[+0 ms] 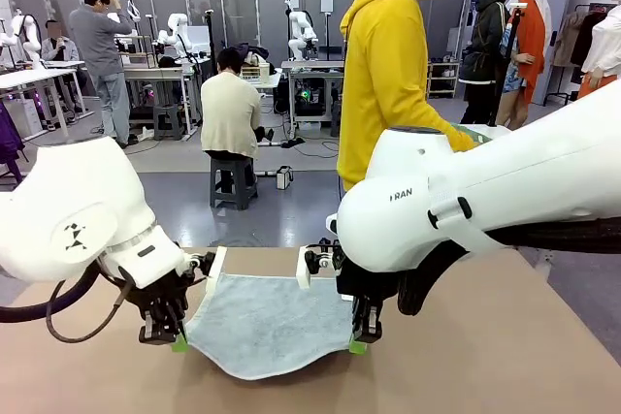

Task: Fold the towels and place them in the basket.
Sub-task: When a person lays out a Towel with hook on the table, fold it in half twice.

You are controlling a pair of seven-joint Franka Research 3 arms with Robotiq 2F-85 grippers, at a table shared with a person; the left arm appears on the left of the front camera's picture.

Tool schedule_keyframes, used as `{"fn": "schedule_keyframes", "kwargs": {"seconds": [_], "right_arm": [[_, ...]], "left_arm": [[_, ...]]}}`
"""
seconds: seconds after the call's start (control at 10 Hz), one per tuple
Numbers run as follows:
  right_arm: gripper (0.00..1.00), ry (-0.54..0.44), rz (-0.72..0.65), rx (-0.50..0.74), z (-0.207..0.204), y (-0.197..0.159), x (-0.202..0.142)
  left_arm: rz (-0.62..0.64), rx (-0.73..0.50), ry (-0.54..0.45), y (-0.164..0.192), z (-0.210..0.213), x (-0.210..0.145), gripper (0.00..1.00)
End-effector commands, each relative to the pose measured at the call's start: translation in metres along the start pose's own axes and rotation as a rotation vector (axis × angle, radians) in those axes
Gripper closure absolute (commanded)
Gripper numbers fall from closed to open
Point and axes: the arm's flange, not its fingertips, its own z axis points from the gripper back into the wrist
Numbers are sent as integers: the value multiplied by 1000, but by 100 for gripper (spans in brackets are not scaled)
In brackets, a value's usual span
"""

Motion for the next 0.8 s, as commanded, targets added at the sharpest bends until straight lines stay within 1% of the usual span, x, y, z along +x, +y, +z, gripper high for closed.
{"fn": "schedule_keyframes", "kwargs": {"seconds": [0.0, 0.1, 0.4, 0.5, 0.6, 0.7], "right_arm": [[100, -6, -15, -9, -1, 1, -3], [100, 0, 0, 0, 0, 0, 0], [100, 0, 0, 0, 0, 0, 0], [95, -1, -1, -2, 1, -1, 0], [95, -18, 30, -24, 16, -4, 8], [95, -38, 30, -14, 32, -11, 12]], "left_arm": [[-2, 0, -47, -1, 0, -1, 100], [0, 0, 0, 0, 0, 0, 100], [0, 0, 0, 0, 0, 0, 100], [6, 0, -9, 0, 1, -1, 93], [-9, 12, -10, 14, 12, 6, 93], [2, -63, -29, 23, 26, 13, 93]]}}
